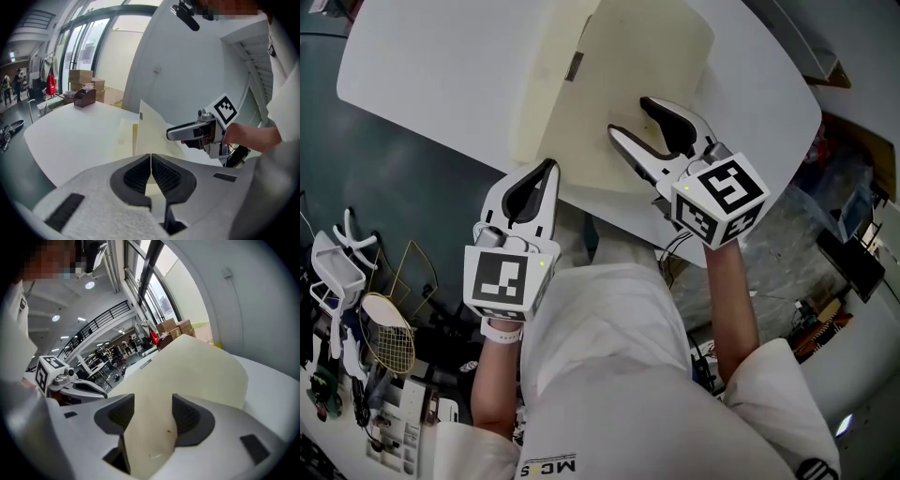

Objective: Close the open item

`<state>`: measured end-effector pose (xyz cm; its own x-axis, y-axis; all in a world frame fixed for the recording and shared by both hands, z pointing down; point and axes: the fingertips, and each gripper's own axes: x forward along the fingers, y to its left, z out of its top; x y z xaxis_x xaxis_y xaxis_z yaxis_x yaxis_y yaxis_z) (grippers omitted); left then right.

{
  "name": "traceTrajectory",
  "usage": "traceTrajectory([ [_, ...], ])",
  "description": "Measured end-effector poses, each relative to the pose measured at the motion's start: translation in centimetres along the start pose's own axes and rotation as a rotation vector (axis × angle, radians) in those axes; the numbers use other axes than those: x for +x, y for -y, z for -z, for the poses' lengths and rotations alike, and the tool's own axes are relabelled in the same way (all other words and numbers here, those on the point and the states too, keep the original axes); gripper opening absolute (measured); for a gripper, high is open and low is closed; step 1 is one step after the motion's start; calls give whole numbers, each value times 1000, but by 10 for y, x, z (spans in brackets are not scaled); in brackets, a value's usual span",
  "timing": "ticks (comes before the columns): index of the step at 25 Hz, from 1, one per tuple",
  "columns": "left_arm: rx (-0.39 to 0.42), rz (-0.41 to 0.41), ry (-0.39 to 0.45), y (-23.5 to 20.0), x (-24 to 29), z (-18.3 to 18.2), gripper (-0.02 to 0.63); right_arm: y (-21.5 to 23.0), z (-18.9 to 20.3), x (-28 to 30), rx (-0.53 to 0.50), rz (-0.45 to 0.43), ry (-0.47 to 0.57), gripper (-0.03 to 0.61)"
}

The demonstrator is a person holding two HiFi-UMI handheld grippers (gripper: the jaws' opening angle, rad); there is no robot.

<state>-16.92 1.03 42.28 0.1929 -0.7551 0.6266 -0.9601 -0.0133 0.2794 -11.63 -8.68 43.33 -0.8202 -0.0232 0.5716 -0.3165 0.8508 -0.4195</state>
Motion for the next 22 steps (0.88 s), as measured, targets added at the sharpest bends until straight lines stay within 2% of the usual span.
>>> traceTrajectory([
  [3, 46, -1, -48, -3, 6, 9, 29, -3, -2, 3, -17, -2, -1, 253],
  [9, 10, -17, -95, -14, 19, 27, 29, 3, -9, -9, -8, 28, 44, 253],
  [14, 10, -45, -143, -37, 15, 52, 29, 10, -1, -10, -34, 108, 24, 253],
  [22, -5, -70, -185, -37, 39, 58, 29, 63, 17, -10, -54, 177, -16, 253],
])
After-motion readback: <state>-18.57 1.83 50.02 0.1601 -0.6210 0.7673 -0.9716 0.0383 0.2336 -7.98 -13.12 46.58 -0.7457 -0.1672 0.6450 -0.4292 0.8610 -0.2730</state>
